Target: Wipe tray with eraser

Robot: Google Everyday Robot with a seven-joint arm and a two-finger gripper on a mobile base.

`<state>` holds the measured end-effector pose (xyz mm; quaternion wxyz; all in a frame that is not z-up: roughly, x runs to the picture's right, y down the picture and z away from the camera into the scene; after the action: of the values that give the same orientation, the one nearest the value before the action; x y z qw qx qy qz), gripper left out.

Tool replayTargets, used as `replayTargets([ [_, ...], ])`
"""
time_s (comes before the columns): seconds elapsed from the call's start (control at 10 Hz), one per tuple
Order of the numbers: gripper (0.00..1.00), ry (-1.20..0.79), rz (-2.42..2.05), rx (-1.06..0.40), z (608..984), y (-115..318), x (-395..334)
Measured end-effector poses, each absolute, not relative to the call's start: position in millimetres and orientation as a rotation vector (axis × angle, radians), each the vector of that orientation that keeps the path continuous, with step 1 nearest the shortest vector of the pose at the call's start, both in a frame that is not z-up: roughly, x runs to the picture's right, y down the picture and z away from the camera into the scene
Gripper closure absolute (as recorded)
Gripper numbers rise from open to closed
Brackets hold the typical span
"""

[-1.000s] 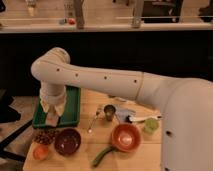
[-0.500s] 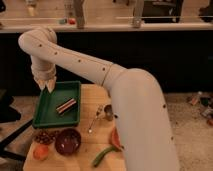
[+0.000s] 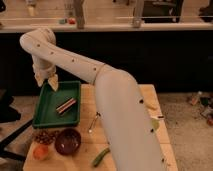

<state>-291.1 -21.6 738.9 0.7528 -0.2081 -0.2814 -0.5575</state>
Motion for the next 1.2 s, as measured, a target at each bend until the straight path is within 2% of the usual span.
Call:
replayTargets([
  [0.6,0.22,-0.612,-1.166,-0.464,745,-20,-287],
  [0.9,0.22,-0.604,-1.008,-0.48,776,-10,-275],
  [1.2,0.22,-0.572,-0.878,-0.524,831,23,-266],
])
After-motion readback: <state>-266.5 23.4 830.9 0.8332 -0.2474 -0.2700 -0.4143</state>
